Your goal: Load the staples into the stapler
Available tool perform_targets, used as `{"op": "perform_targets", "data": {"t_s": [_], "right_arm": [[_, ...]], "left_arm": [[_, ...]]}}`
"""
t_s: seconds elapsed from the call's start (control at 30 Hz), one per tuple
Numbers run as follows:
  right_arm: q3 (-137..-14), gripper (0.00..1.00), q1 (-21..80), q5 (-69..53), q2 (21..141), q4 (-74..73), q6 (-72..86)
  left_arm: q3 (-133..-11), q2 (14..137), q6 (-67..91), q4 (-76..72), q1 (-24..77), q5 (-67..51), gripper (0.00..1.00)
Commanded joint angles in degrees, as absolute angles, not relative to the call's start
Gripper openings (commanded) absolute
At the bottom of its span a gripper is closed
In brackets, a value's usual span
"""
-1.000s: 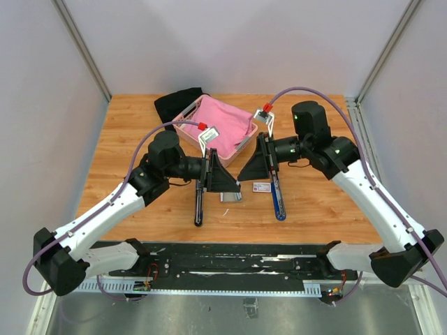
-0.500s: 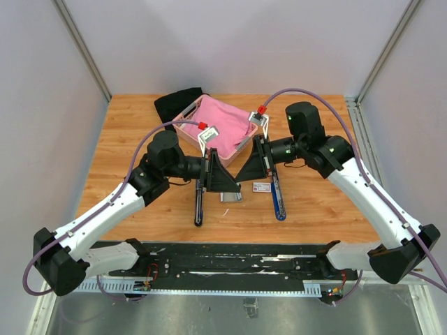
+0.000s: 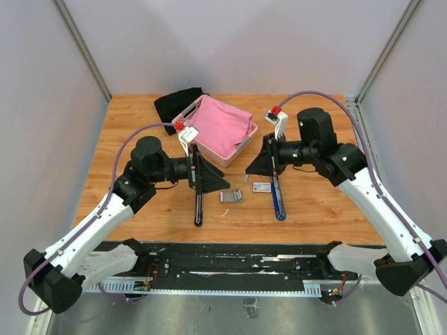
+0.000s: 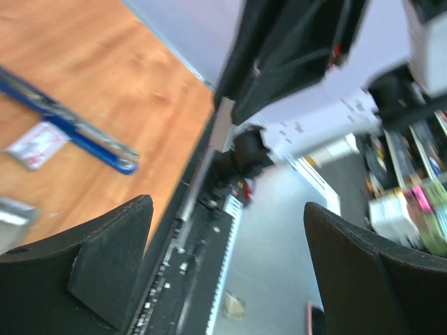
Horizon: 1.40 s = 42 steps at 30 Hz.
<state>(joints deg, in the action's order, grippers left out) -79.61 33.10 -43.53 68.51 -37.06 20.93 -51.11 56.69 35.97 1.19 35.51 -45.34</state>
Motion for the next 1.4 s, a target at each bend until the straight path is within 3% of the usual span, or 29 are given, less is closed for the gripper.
{"op": "perform_targets", "data": {"t_s": [0.0, 0.2, 0.4, 0.57, 0.83, 1.37], "right_arm": [[-72.65, 0.07, 32.47, -17.99, 66.01, -41.84, 19.13], [-62.82, 0.07, 35.15, 11.34, 67.13, -38.44, 22.08], [-59.03, 0.06, 36.08, 22.85, 74.32, -31.81, 21.89], [-59.3, 0.06, 36.12, 24.04, 80.3, -29.97, 21.29], [-53.08, 0.06, 36.11, 21.66, 80.55, -24.79, 22.88], [-44.83, 0.07, 40.45, 20.24, 71.16, -29.66, 29.7]], "left_arm": [[-47.77, 53.28, 36.73, 2.01, 28.76, -39.14, 0.94], [-46.77, 55.34, 40.7, -0.24, 27.82, -32.36, 0.95], [-45.82, 55.02, 41.74, -2.58, 27.77, -31.42, 0.95], [-45.88, 54.14, 40.33, 0.65, 27.82, -30.27, 0.95], [-43.8, 52.23, 41.8, 0.62, 27.81, -28.48, 0.96], [-42.8, 53.86, 42.32, -0.62, 27.81, -29.96, 0.96]]}}
